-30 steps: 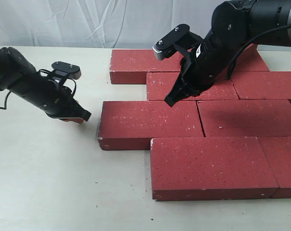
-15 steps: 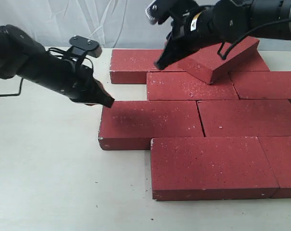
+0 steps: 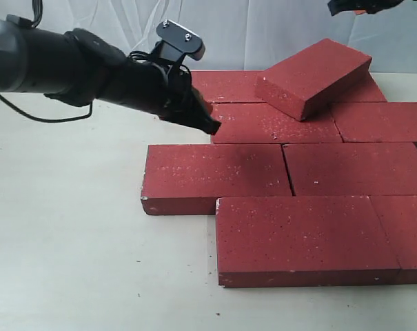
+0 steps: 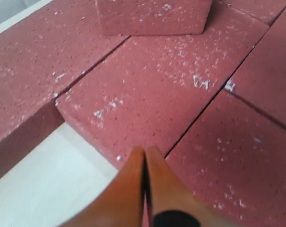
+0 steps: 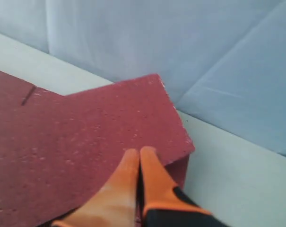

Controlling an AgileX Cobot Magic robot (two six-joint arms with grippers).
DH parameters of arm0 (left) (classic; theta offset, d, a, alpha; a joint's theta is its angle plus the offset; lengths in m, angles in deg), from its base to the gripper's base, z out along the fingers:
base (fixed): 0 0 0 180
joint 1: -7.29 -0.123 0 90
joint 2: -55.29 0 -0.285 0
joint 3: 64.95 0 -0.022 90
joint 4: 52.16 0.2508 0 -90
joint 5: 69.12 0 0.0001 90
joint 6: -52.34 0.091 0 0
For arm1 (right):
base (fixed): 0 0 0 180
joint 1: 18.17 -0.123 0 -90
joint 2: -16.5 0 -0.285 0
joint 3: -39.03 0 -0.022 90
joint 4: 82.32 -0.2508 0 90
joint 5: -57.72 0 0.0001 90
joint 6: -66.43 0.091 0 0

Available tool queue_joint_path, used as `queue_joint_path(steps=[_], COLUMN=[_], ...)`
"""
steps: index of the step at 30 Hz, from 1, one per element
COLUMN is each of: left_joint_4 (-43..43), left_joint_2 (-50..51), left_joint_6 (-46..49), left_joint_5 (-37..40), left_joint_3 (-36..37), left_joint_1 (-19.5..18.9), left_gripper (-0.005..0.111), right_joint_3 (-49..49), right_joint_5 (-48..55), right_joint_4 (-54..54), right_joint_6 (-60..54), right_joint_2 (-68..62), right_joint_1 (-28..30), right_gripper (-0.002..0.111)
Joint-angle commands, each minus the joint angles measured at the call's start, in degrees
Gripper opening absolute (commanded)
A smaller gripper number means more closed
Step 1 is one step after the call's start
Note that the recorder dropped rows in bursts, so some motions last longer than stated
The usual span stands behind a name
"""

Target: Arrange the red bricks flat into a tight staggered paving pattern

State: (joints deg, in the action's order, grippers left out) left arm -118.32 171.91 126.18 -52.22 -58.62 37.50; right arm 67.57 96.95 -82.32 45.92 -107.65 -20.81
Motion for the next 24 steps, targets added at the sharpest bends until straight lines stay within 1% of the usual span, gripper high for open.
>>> queue_joint_path(steps=[1,2,3,4,5,6,9,12,15,18,24], left_joint_4=[6.6,9.8,10.8,11.0,11.0,11.4,11.7,12.3,12.6,12.8,13.1], left_joint_2=[5.3,7.6,8.4,10.5,11.2,12.6,14.7,15.9,16.0,16.0,16.0], left_joint_6=[-6.0,-8.4,-8.8,-9.0,-9.0,-9.0,-9.0,-8.9,-8.8,-8.8,-8.8], left_joint_5=[1.7,2.2,2.3,2.9,2.9,2.9,2.5,2.4,2.4,1.9,-0.7], left_joint_3=[-7.3,-10.4,-11.8,-14.4,-15.2,-16.8,-17.9,-17.9,-17.9,-17.9,-17.9], left_joint_1=[1.3,1.8,2.0,2.0,2.0,2.0,2.0,2.0,2.0,2.0,2.0], left_gripper=[0.000,0.000,0.000,0.000,0.000,0.000,0.000,0.000,0.000,0.000,0.000], right_joint_3=[12.6,17.8,20.3,25.1,27.1,31.9,40.3,43.9,44.3,44.8,51.1], right_joint_5=[4.8,5.4,5.5,5.6,5.4,4.8,3.6,3.5,4.3,10.0,20.7], right_joint_4=[-0.8,-1.5,-2.0,-3.6,-4.0,-4.0,-5.1,-6.7,-7.4,-12.1,-14.2], right_joint_6=[0.8,1.1,1.1,1.0,0.7,0.7,-2.0,-4.8,-6.6,-12.6,-14.1], right_joint_2=[-10.8,-15.0,-16.7,-20.8,-22.4,-26.4,-33.7,-38.1,-39.2,-39.2,-39.1], right_joint_1=[5.3,6.7,7.0,7.8,7.9,8.5,9.3,9.5,9.5,9.5,9.5], right_gripper=[-0.001,-0.001,-0.001,-0.001,-0.001,-0.001,-0.001,-0.001,-0.001,-0.001,-0.001])
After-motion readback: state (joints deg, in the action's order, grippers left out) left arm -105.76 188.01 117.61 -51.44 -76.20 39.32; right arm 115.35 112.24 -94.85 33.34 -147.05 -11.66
